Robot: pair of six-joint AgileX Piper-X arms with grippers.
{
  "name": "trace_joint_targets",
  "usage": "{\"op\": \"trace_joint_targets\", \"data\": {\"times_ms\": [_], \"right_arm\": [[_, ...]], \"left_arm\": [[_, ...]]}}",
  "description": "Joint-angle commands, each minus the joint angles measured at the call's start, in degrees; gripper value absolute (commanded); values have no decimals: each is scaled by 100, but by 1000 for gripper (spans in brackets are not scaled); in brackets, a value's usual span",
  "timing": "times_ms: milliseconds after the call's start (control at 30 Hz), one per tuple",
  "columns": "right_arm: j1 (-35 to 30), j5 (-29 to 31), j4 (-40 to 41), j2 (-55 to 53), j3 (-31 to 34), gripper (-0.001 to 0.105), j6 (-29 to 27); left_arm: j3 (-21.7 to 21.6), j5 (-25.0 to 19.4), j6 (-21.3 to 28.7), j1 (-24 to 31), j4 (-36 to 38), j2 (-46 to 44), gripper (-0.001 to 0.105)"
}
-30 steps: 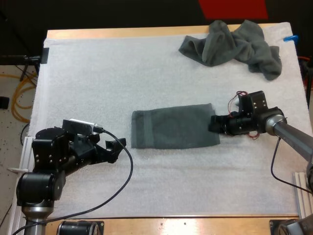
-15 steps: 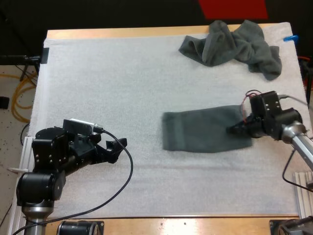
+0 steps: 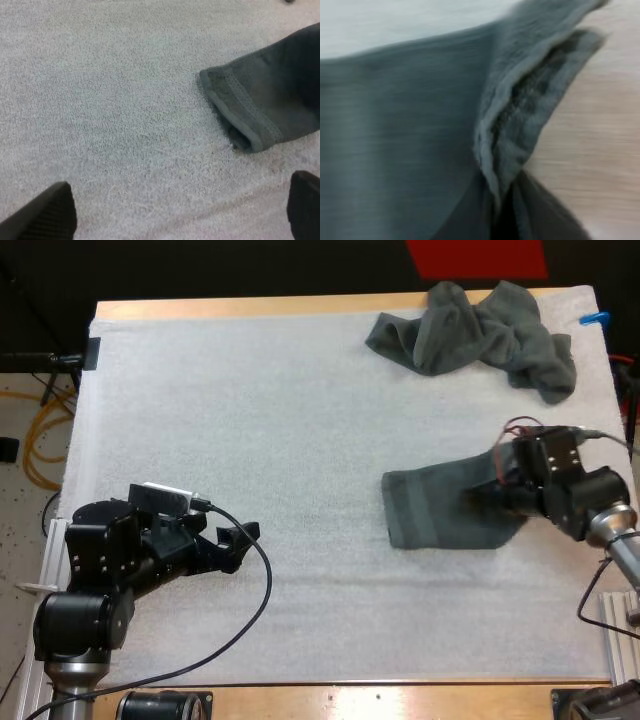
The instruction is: Pick towel from pile fold and stack
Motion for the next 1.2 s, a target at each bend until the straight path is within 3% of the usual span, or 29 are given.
{"op": "trace_joint_targets", "data": {"times_ms": [0, 367, 567, 700, 767, 867, 1033, 1167], "right_arm": [[81, -372, -159, 12, -54, 0, 218], [676, -1549, -1375, 969, -73, 0, 1537], [675, -1986, -1548, 1059, -73, 0, 1526], [675, -2344, -1625, 1059, -73, 20, 1526], [675, -2455, -1670, 1059, -85, 45, 1526], [675, -2624, -1731, 1010, -91, 71, 1509], [675, -2855, -1713, 574, -91, 72, 1344], [675, -2411, -1433, -108, -91, 72, 1097]], "left_arm": [[-13, 42, -74, 15, -22, 5, 82], [-13, 124, -121, 15, -22, 5, 82], [-13, 124, -121, 15, -22, 5, 82], [-13, 124, -121, 15, -22, 5, 82], [-13, 124, -121, 15, -22, 5, 82], [-13, 124, -121, -1, -49, 5, 82], [-13, 124, -426, -390, -367, 143, 82], [-13, 124, -970, -853, -960, 640, 82]]}}
